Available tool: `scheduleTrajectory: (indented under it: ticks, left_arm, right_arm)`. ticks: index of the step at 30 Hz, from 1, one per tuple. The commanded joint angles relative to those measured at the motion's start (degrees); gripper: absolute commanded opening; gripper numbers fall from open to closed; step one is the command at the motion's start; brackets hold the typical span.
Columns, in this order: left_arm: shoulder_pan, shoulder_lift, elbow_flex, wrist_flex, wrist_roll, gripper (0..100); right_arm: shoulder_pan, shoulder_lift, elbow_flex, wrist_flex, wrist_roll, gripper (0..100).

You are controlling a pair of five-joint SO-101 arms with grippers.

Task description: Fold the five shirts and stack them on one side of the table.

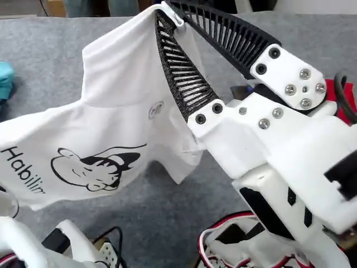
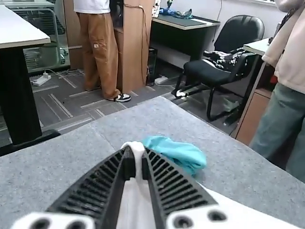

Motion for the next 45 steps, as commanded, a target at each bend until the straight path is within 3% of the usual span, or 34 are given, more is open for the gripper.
scheduleTrajectory:
  ticks: [1, 10, 14, 18, 21, 25, 31, 34, 39, 45]
  left_arm:
    - [-0.7, -0.3, -1.5, 0.3, -0.6, 3]
    - [0.2, -0.2, -15.6, 9.9, -3.1, 3]
    - [4.0, 0.1, -14.2, 11.7, -3.1, 3]
    - [9.1, 0.4, -2.7, 9.1, -2.9, 3]
    - [10.9, 0.4, 11.9, -1.3, -0.6, 3]
    - [10.8, 0.4, 31.3, -24.8, 2.5, 3]
    - [15.3, 1.7, 55.2, -67.0, 4.7, 3]
    - [18.2, 6.4, 62.1, -83.7, 4.7, 3]
    - [19.6, 22.0, 58.9, -92.6, 5.0, 3]
    - [19.6, 42.9, 43.3, -93.3, 5.1, 3]
  right_arm:
    - [-0.6, -3.3, 0.1, -0.6, 0.4, 1.4]
    - [-0.5, -8.9, 0.1, 8.7, 0.4, 1.4]
    - [-0.5, -8.0, 1.5, 11.3, 0.4, 1.4]
    - [4.7, -4.9, 8.7, 10.1, 0.4, 1.4]
    - [9.2, -1.6, 16.4, 5.3, 0.2, 1.4]
    - [14.2, 3.6, 29.4, -7.8, 0.1, 1.4]
    - [20.3, 15.1, 48.8, -44.5, 0.0, 1.4]
    - [21.3, 23.1, 51.6, -59.2, 0.3, 1.4]
    - [21.1, 35.9, 42.3, -65.0, 0.1, 1.4]
    - [21.0, 49.5, 22.7, -63.6, 0.3, 1.4]
